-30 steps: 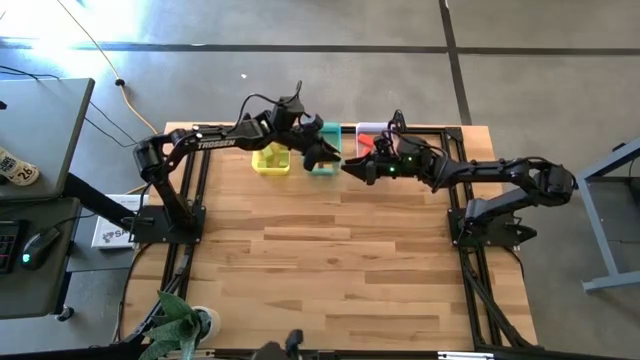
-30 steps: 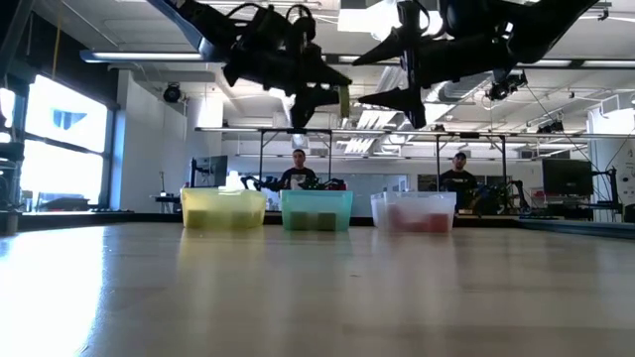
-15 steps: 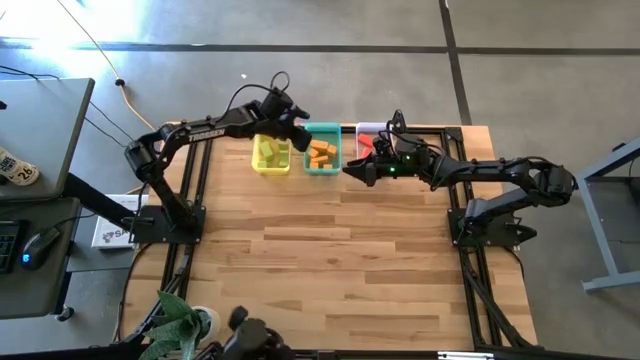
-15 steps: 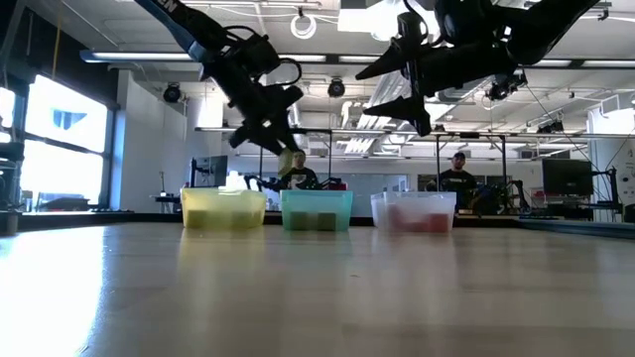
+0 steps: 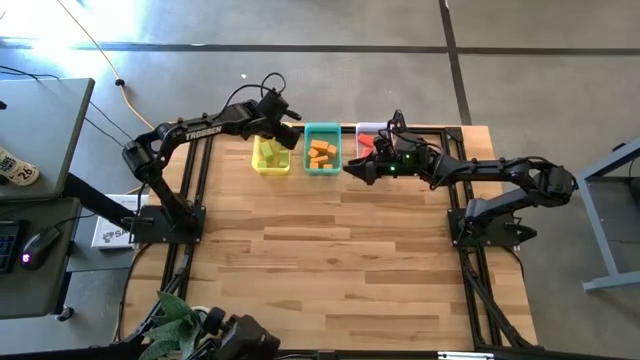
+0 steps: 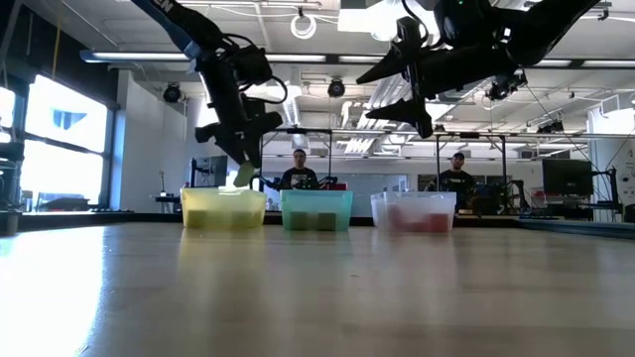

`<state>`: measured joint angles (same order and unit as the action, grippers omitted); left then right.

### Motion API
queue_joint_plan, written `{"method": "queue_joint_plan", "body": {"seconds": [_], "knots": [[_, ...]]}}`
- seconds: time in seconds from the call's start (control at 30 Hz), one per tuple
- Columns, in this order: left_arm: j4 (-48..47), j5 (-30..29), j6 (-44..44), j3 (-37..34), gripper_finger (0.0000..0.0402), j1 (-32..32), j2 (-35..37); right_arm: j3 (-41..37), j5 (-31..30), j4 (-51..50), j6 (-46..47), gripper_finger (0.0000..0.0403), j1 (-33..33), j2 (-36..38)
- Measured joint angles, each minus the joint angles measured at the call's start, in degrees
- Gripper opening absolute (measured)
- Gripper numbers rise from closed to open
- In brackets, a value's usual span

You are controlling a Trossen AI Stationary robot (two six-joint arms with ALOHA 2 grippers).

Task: Sort & place blocks by color
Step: Put the green block into the yellow bin, then return to Home Position

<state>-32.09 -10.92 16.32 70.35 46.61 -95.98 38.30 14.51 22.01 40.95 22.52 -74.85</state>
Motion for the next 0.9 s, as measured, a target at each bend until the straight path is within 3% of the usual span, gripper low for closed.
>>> {"method": "queue_joint_plan", "body": {"seconds": [0.17,0.3,0.67,0.9], "knots": [[0.15,-0.07,0.00,0.00,0.0183,-0.02,0.00,0.00,0.02,-0.01,0.18,0.0268,0.00,0.00],[0.17,0.00,0.00,0.00,0.0214,-0.02,0.00,0.00,0.00,-0.01,1.66,0.0268,0.00,0.00],[1.41,7.42,-0.52,0.00,0.0224,-0.15,0.55,0.00,0.02,0.03,3.22,0.0268,-0.07,0.00],[2.89,15.96,0.02,0.00,0.0225,-0.36,1.74,0.00,0.02,3.37,6.75,0.0268,-0.19,0.02]]}}
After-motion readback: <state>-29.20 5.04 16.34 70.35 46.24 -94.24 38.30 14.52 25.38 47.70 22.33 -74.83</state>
